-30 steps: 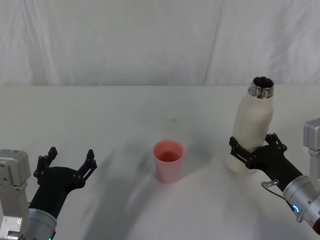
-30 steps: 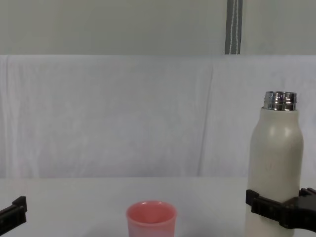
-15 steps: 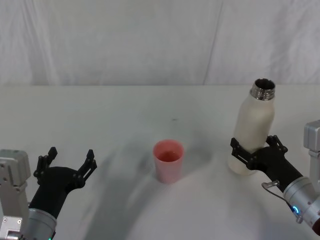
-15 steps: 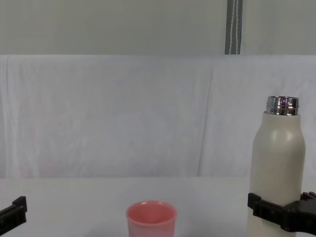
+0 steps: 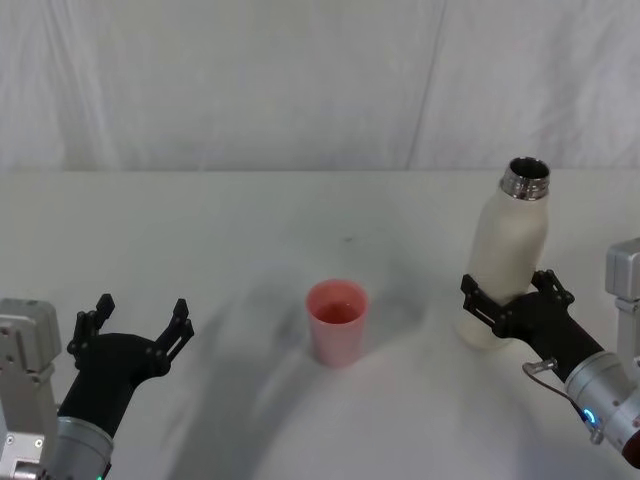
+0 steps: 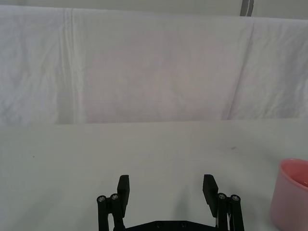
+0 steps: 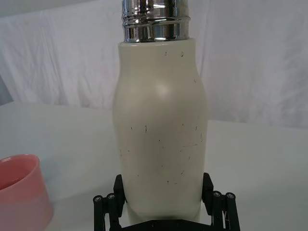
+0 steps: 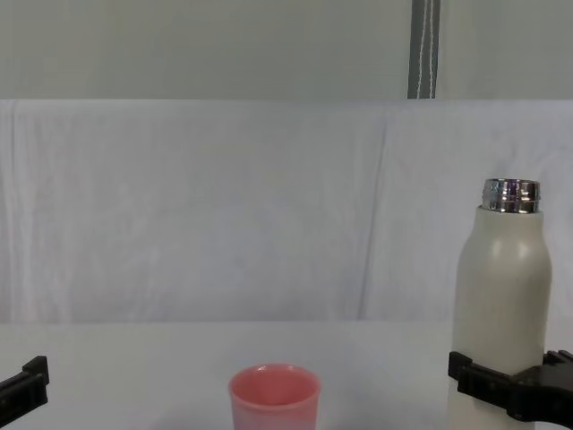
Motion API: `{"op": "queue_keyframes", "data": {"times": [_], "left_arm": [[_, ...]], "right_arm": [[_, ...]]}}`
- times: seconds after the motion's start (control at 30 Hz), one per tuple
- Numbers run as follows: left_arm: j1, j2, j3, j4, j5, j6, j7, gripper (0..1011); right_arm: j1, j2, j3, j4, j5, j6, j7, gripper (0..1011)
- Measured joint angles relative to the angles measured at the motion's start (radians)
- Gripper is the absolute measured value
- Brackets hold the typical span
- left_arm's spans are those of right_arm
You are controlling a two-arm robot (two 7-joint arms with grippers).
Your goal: Grasp the thermos with one hand and pour water into the cup lid.
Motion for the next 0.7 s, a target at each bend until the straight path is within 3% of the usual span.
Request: {"op": "queue_keyframes", "data": {"times": [0.7], "left_arm": [[0.0, 0.0, 0.0, 0.0, 0.0, 0.0, 0.0, 1001]], "right_arm": [[0.008, -0.006, -0.003, 0.015, 0.0, -0.003, 0.004, 957]]}}
